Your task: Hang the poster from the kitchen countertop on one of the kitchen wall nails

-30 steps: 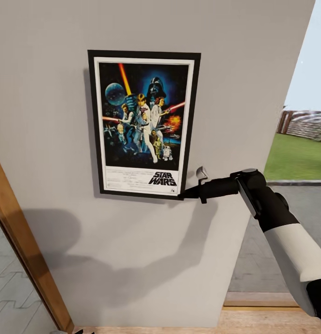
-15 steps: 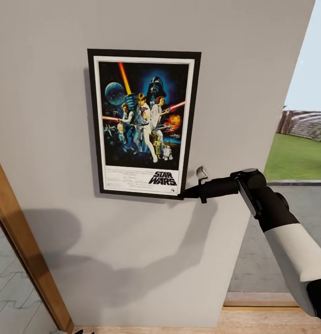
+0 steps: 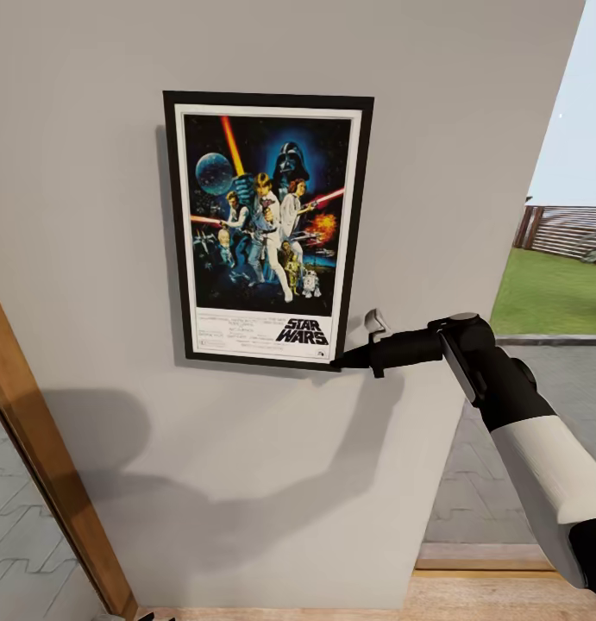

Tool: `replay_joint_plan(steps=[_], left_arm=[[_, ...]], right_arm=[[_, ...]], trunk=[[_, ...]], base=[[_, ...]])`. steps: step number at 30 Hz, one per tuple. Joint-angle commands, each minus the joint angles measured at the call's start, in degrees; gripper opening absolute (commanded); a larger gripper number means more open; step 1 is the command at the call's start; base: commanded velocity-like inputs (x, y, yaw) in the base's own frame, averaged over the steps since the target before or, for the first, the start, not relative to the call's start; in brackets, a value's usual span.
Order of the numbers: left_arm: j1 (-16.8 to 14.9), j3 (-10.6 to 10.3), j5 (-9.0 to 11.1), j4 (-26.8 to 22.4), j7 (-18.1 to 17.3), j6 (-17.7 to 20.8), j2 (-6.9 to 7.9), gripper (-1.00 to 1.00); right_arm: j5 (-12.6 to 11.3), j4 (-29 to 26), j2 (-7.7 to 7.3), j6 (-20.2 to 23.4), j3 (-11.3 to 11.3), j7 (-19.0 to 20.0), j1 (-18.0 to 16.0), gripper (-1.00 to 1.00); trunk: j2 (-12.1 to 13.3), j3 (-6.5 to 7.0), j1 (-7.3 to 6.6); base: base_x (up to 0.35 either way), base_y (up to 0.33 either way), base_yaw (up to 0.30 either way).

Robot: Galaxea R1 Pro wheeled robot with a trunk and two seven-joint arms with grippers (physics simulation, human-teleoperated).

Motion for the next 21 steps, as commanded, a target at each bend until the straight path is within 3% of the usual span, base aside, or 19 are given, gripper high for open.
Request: replay_joint_plan(steps=[1,21], left_arm=[[-0.02,-0.48,0.58,0.07,-0.12,-0.26,0.02,1.0],[-0.02,-0.48,0.58,0.07,-0.12,-0.26,0.11,1.0]], right_arm=[[-0.26,0.0,-0.05,0.67,0.1,0.04,-0.03,-1.0],[-0.26,-0.09,-0.13,0.93,0.06,-0.03,-0.68,-1.0]], trunk=[[-0.05,-0.03,0.02],[-0.05,-0.03,0.02]], base=[[0.0,0.0,0.0],[0.0,0.0,0.0]])
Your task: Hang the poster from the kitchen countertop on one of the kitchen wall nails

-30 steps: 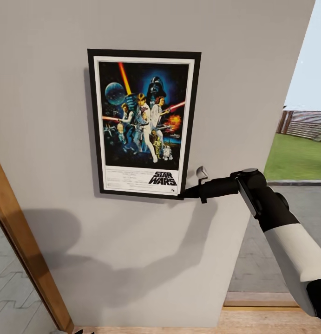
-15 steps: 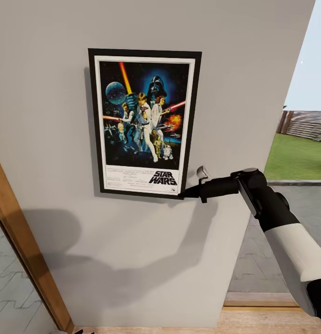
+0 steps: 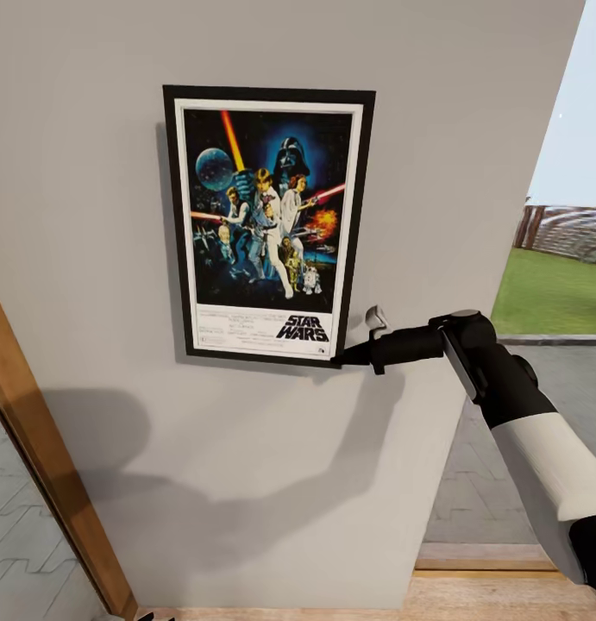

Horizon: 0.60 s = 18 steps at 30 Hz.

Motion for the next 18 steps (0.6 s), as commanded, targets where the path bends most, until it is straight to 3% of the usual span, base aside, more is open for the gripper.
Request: replay_joint_plan(steps=[1,18], left_arm=[[-0.02,-0.49,0.58,0.07,-0.12,-0.26,0.05,1.0],[-0.02,-0.49,0.58,0.07,-0.12,-0.26,0.33,1.0]], right_arm=[[-0.26,0.0,-0.05,0.67,0.11,0.04,-0.04,-1.0],[-0.26,0.03,-0.05,0.68,0.11,0.07,-0.09,-1.0]], trunk=[[-0.05,-0.03,0.02],[-0.05,-0.03,0.02]], base=[[0.0,0.0,0.0],[0.0,0.0,0.0]])
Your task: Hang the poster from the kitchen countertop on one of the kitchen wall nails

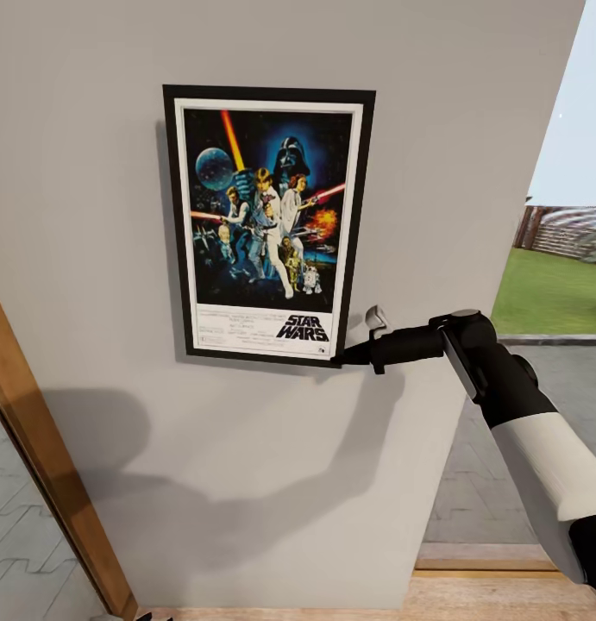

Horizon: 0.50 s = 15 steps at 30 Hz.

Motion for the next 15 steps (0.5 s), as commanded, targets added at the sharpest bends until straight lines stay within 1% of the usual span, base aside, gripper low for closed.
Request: replay_joint_plan(steps=[1,7,12,15], left_arm=[[-0.02,-0.49,0.58,0.07,-0.12,-0.26,-0.01,1.0],[-0.02,-0.49,0.58,0.07,-0.12,-0.26,0.01,1.0],[-0.02,-0.49,0.58,0.07,-0.12,-0.26,0.06,1.0],[-0.02,-0.49,0.58,0.07,-0.12,-0.26,0.06,1.0]], right_arm=[[-0.26,-0.02,-0.05,0.67,0.11,0.06,-0.03,-1.0],[-0.27,0.04,-0.05,0.59,0.11,0.0,-0.03,-1.0],[-0.28,0.06,-0.05,0.58,0.11,-0.01,-0.03,-1.0],[-0.27,0.06,-0.05,0.58,0.11,-0.01,-0.03,-1.0]], trunk=[[-0.05,-0.03,0.02],[-0.05,-0.03,0.02],[-0.05,-0.03,0.02],[-0.05,-0.03,0.02]], base=[[0.0,0.0,0.0],[0.0,0.004,0.0],[0.0,0.041,0.0],[0.0,0.095,0.0]])
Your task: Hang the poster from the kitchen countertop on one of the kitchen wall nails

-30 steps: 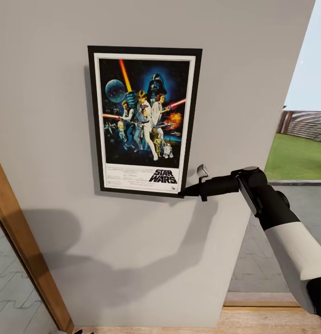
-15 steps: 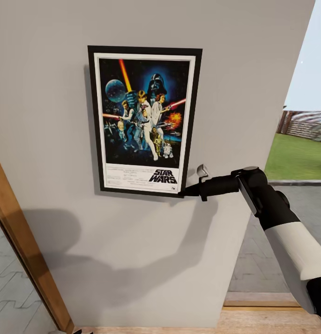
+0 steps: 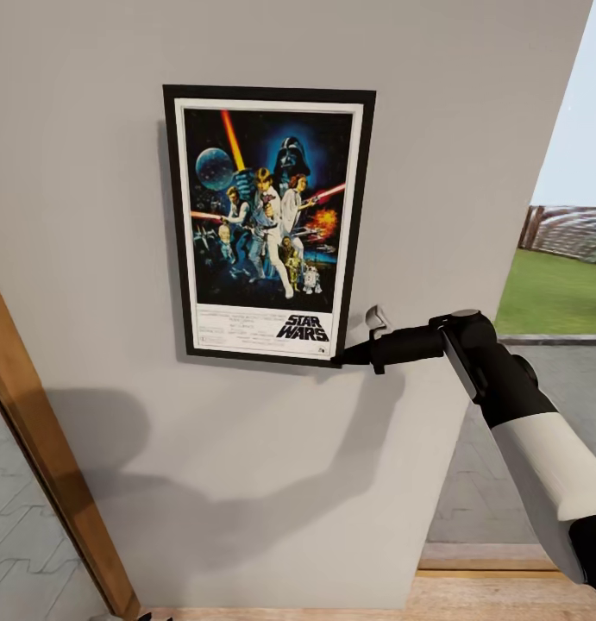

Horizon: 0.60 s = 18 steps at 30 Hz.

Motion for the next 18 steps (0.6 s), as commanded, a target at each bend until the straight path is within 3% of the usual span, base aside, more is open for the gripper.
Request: replay_joint_plan(steps=[1,18], left_arm=[[-0.02,-0.47,0.59,0.07,-0.12,-0.26,0.02,1.0],[-0.02,-0.47,0.59,0.07,-0.12,-0.26,0.02,1.0]], right_arm=[[-0.24,0.0,-0.04,0.66,0.12,0.04,-0.03,-1.0],[-0.29,0.1,-0.04,0.66,0.12,-0.02,-0.03,-1.0]], trunk=[[-0.03,-0.03,0.03],[-0.03,-0.03,0.03]], base=[[0.0,0.029,0.0],[0.0,0.033,0.0]])
